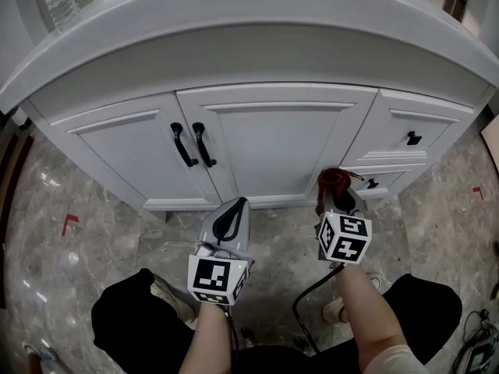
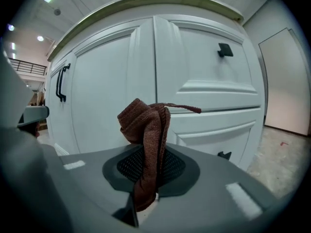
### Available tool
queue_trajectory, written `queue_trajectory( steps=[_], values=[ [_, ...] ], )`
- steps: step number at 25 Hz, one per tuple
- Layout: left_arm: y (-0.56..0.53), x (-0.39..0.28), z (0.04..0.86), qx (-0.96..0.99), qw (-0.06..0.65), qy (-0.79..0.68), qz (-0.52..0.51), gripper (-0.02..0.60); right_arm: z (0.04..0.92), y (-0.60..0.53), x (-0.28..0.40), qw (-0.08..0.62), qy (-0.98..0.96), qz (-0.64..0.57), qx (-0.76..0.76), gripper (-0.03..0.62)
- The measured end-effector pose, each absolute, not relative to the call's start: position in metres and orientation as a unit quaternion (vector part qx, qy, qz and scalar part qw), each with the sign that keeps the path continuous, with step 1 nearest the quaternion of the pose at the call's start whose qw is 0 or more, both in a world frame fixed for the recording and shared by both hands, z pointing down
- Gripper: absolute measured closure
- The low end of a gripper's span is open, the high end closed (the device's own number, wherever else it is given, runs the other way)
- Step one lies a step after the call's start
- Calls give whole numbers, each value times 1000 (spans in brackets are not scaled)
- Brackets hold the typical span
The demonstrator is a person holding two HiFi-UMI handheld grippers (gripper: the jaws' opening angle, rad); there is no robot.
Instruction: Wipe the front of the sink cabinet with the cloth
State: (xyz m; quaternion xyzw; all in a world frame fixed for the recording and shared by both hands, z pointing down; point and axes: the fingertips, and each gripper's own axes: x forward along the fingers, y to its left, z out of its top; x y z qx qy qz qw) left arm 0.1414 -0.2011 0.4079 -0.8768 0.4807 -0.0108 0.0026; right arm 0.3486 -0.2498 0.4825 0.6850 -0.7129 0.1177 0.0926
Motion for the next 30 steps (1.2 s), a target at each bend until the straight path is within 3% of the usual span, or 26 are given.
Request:
queue_trajectory(
  steps=[5, 18, 30],
  values=[
    [-197, 119, 413, -867, 1, 498, -23, 581, 493, -243, 338, 80, -717, 136, 679, 510],
    [-190, 26, 435, -831, -18, 554, -40, 581, 557, -250, 128, 115, -822, 156, 536, 510],
    [-200, -21, 453, -817, -42, 575, -30, 581, 598, -276, 78, 118, -831, 166, 517, 508]
  ],
)
